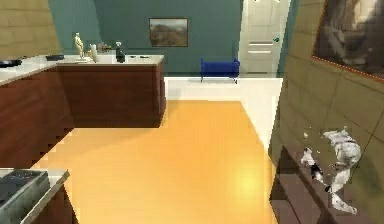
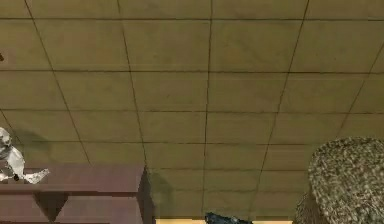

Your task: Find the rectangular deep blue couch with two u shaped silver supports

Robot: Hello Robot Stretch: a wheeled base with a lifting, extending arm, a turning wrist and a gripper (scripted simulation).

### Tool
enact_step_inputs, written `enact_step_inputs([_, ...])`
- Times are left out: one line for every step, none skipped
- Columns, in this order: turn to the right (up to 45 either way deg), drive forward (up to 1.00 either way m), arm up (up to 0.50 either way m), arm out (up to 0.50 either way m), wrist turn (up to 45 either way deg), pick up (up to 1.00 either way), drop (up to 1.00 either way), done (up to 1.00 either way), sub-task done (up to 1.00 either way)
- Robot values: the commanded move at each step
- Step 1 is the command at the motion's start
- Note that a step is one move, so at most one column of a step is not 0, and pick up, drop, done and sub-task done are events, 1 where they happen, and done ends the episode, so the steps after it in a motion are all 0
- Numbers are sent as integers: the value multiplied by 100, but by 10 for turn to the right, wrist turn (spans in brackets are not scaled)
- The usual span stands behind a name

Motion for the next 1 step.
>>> enact_step_inputs([0, 100, 0, 0, 0, 0, 0, 0, 0])
